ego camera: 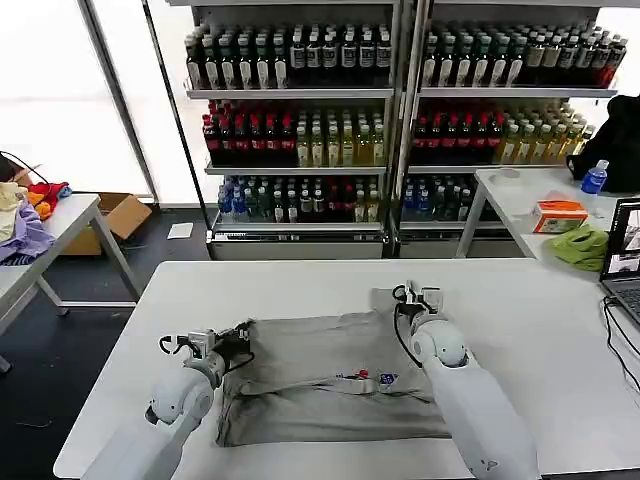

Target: Fold and organize the clothes.

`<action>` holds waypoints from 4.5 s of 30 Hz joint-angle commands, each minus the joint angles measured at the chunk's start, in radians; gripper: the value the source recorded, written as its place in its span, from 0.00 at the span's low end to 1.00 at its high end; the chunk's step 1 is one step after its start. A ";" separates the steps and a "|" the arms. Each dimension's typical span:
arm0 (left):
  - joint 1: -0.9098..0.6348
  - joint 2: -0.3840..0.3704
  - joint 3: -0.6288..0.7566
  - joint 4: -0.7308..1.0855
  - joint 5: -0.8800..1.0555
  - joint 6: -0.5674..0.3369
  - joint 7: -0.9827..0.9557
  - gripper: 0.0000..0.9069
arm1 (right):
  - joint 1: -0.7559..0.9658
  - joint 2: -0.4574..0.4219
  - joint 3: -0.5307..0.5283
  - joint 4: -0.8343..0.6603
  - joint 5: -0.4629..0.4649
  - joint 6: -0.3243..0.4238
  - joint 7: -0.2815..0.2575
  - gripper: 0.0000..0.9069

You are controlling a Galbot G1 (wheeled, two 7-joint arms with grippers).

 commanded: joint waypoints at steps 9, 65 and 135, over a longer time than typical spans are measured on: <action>0.039 0.010 -0.040 -0.167 0.069 -0.129 -0.015 0.00 | -0.053 -0.013 0.080 0.271 -0.005 0.009 -0.021 0.00; 0.528 0.054 -0.116 -0.375 0.286 -0.195 0.017 1.00 | -0.899 -0.027 0.281 0.761 -0.226 0.111 0.030 1.00; 0.590 -0.251 -0.212 -0.362 0.280 -0.196 0.008 0.00 | -0.878 -0.055 0.426 0.905 -0.172 0.138 0.076 1.00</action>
